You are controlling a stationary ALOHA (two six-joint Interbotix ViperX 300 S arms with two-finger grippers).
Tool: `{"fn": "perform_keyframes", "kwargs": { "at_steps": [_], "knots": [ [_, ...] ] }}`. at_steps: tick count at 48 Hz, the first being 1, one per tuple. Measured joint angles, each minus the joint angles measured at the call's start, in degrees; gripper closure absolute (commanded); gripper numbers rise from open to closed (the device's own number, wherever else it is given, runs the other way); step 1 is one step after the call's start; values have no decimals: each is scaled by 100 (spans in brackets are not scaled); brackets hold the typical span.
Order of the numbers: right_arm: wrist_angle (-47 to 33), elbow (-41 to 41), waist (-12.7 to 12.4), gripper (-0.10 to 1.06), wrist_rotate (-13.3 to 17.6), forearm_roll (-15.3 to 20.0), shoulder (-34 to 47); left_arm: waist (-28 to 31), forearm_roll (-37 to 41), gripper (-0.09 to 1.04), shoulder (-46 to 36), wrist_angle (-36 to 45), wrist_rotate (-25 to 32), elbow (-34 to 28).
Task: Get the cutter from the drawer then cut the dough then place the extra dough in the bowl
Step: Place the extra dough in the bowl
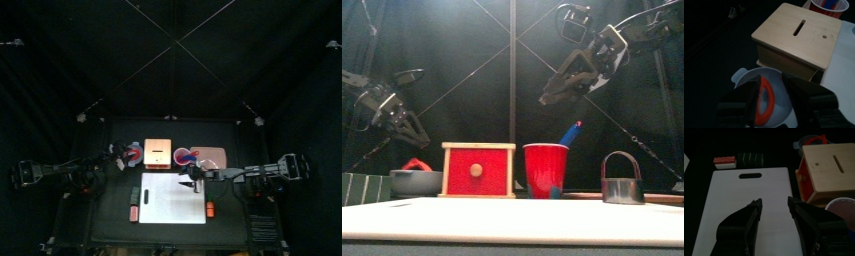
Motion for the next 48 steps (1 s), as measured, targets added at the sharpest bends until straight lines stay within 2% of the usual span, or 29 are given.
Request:
{"fn": "perform_keyframes", "kwargs": {
  "at_steps": [5, 12, 24, 35, 48],
  "knots": [
    [0, -9, -9, 15, 0, 0, 53, -70, -308, 8, -53, 0, 26, 0],
    [-62, -62, -9, 15, -18, 0, 70, -501, -149, 8, -79, 0, 26, -79],
    [-668, -220, -9, 15, -70, -9, 70, -1916, 483, 12, -79, -193, 0, -404],
    [-1037, -220, -193, 15, -35, -18, 229, -3076, 905, 18, -79, -703, 0, -492],
    [-1090, -211, -272, 15, -9, -9, 334, -3375, 1230, 18, -79, -1169, 0, -492]
  ]
}}
